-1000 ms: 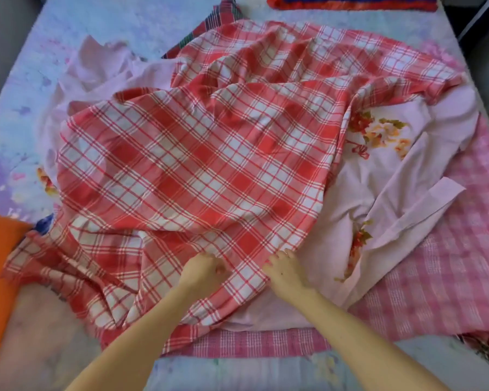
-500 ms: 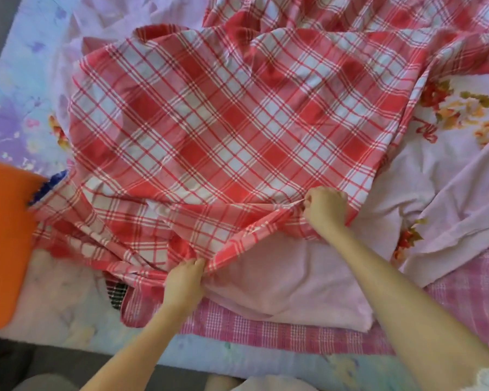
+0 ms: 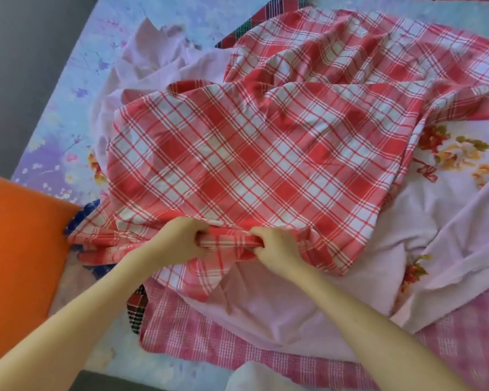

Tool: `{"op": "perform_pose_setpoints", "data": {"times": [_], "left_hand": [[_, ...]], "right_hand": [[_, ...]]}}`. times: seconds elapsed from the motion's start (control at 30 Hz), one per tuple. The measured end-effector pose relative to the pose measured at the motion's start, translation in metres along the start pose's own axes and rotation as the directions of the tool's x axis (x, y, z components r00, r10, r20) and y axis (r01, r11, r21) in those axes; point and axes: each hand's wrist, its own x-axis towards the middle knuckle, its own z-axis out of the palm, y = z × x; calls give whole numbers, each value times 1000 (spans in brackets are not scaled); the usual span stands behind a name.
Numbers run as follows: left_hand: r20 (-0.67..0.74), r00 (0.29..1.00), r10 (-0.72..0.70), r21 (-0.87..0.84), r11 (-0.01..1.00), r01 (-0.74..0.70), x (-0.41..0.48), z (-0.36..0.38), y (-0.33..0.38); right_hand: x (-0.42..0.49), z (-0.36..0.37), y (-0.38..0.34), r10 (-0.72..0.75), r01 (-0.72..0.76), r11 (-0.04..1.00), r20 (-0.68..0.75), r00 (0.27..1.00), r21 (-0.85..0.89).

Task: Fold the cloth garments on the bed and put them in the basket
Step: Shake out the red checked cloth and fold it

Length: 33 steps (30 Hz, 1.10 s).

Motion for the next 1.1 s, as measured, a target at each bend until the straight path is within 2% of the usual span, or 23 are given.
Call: {"op": "perform_pose_setpoints", "data": {"times": [0.13,0.2,0.27,0.3,0.33,0.37,0.43,0.47,0.53,0.6,0.7,0.83,0.9,0.97,1.03,1.1], "left_hand": [[51,995,-86,21,996,85,-12,-12,-22],[18,995,-94,0,996,94,-14,-14,-18],[-9,997,-78,-6,997,78,-13,-17,2],[-36,998,-51,1,999,51,-13,-20,15],[-67,998,-21,3,1000,22,-12,-23,29],[-101,995,23,4,1000,-23,-10,-27,45],[-134,985,111,27,994,-109,-12,-38,75],[-149,975,167,66,985,-159,-12,-43,85],[-197,950,242,139,966,-217,-19,-56,97],[-242,942,234,172,966,-196,-28,-70,94],[-280,954,107,119,990,-76,-49,-87,75],[-356,931,-82,-137,990,34,-70,-96,55],[-401,909,-113,-303,953,-16,-83,-107,58],[-450,886,-113,-399,913,-87,-97,-122,69],[-446,895,-19,-360,919,-160,-117,-137,92],[-399,909,120,-194,958,-212,-132,-147,122]], "right_hand": [[-23,-39,62,203,-207,964,-46,978,-165],[-39,-52,86,315,-288,889,20,949,-356],[-49,-56,96,386,-282,792,87,918,-541],[-52,-58,91,372,-246,777,107,922,-580],[-52,-59,81,310,-186,803,131,942,-566],[-51,-59,65,225,-120,872,169,960,-475],[-46,-66,16,41,-21,995,194,980,-100],[-44,-68,-8,-15,-2,995,168,986,100],[-42,-76,-41,-37,11,955,81,996,295],[-42,-90,-50,-28,41,947,-44,999,320],[-55,-120,-48,35,21,935,-150,988,354],[-90,-159,-50,91,-2,920,-208,974,391],[-111,-179,-52,134,-48,951,-268,954,304],[-137,-194,-57,170,-161,986,-308,936,54],[-164,-196,-75,145,-223,959,-374,916,-175],[-176,-184,-102,8,-102,969,-388,922,-224]]}}
